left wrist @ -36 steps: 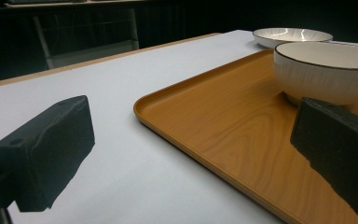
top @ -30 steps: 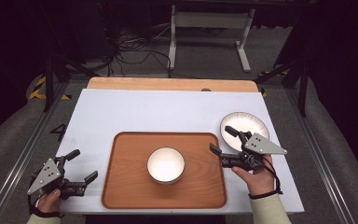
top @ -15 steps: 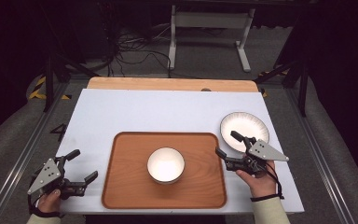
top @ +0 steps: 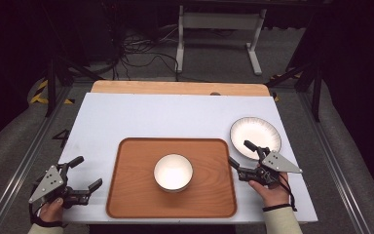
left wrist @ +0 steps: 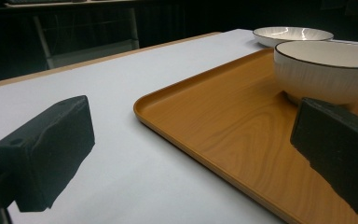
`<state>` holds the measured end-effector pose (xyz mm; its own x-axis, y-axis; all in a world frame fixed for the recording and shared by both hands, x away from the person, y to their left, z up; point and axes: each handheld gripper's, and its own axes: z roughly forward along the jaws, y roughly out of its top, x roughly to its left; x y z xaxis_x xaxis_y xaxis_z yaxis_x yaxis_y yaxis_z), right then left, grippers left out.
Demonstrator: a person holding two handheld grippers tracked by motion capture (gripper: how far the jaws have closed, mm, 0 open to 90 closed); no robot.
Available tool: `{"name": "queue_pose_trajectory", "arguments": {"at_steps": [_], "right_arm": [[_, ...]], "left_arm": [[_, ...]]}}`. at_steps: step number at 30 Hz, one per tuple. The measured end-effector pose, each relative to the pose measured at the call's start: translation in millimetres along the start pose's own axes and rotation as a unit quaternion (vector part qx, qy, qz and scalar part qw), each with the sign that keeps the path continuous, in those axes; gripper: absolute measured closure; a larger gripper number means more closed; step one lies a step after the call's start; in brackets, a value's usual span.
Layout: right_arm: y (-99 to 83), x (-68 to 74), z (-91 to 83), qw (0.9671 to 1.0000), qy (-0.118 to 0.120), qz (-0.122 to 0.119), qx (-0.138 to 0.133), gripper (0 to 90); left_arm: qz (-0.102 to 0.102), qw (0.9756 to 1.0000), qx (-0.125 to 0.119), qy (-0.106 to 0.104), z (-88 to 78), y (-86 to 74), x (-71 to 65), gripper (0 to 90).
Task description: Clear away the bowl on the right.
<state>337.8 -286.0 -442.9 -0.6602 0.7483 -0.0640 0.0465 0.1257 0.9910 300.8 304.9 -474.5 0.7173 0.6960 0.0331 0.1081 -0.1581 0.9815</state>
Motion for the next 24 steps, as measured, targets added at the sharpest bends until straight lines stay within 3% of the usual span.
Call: {"name": "queue_pose_trajectory", "arguments": {"at_steps": [14,24], "right_arm": [[-16.1,-0.6,-1.8,0.9998,-0.001,0.01,0.017,17.0],[-19.7,-1.9,-9.3,0.9995,0.01,0.017,-0.024,4.8]], "left_arm": [[0.0,1.0,0.0,0.0,0.1,0.0,-0.1,0.3],[0.0,1.0,0.0,0.0,0.0,0.0,-0.2,0.3]]}}
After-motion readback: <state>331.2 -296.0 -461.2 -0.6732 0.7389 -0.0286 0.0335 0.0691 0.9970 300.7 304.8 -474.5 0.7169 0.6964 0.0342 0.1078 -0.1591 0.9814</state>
